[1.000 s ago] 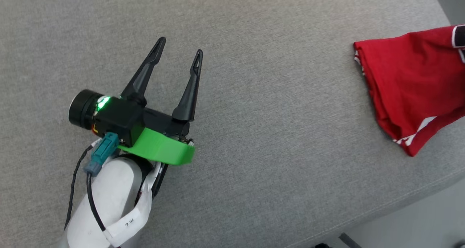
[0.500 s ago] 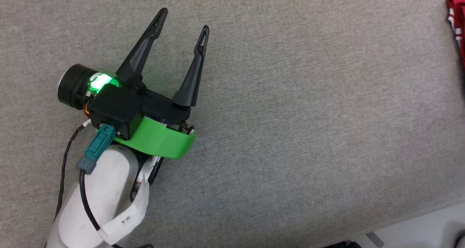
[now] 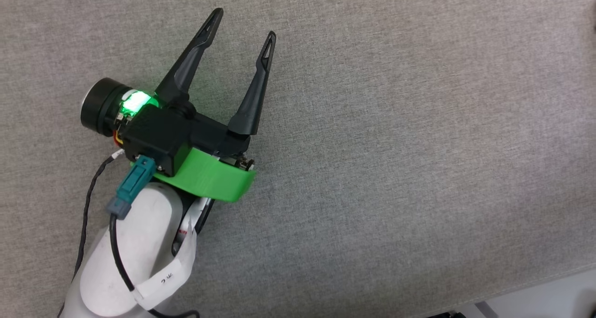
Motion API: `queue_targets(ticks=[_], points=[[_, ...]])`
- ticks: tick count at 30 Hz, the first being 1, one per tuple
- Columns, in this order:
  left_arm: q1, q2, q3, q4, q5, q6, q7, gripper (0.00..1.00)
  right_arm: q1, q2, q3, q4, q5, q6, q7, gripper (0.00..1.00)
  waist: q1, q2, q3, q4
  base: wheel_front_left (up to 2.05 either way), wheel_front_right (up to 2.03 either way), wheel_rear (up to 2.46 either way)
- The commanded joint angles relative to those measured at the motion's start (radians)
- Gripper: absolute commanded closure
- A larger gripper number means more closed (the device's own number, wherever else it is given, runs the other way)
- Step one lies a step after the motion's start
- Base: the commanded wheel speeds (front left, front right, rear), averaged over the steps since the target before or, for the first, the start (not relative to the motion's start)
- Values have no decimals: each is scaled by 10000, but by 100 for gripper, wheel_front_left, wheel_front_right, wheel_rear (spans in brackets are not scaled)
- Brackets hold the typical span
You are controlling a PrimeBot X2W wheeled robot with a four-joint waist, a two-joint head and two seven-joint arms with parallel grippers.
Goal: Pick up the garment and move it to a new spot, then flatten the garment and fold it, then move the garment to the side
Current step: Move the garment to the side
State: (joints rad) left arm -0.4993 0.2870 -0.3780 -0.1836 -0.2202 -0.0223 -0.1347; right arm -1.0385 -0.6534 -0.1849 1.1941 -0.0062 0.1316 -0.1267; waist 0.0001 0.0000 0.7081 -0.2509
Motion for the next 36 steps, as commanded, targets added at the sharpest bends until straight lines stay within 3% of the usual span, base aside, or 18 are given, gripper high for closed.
queue_targets(ticks=[1, 5, 6, 10, 14, 26, 36], points=[[-75, 13, -5, 105, -14, -19, -88, 0, -190, -34, -271, 69, -399, -9, -118, 0, -1, 0, -248, 17, 0, 0, 0], [60, -147, -98, 425, -160, -3, -285, 0, -32, -30, -1166, -95, -1448, -9, -524, 0, -1, 0, -778, 176, 0, 0, 0], [259, -276, -130, 723, -287, 54, -467, 0, 261, 220, -1722, -300, -1975, -9, -850, 0, -1, 0, -1283, 307, 0, 0, 0], [680, -458, -105, 1195, -506, 184, -720, 0, 854, 768, -2121, -515, -2211, -9, -1198, 0, -1, 0, -2085, 544, 0, 0, 0], [1276, -564, 5, 1649, -742, 347, -917, 0, 1791, 1337, -2218, -951, -1987, -9, -1334, 0, -1, 0, -2913, 752, 0, 0, 0], [2899, -908, 403, 2516, -1391, 741, -1194, 0, 5692, 3339, -1759, -4896, -66, -9, -1349, 0, -1, 0, -4709, 1475, 0, 0, 0], [3645, -1069, 783, 3202, -1622, 832, -1259, 0, 8269, 5331, -1275, -8115, 15, -9, -945, 0, -1, 0, -5716, 2052, 0, 0, 0]])
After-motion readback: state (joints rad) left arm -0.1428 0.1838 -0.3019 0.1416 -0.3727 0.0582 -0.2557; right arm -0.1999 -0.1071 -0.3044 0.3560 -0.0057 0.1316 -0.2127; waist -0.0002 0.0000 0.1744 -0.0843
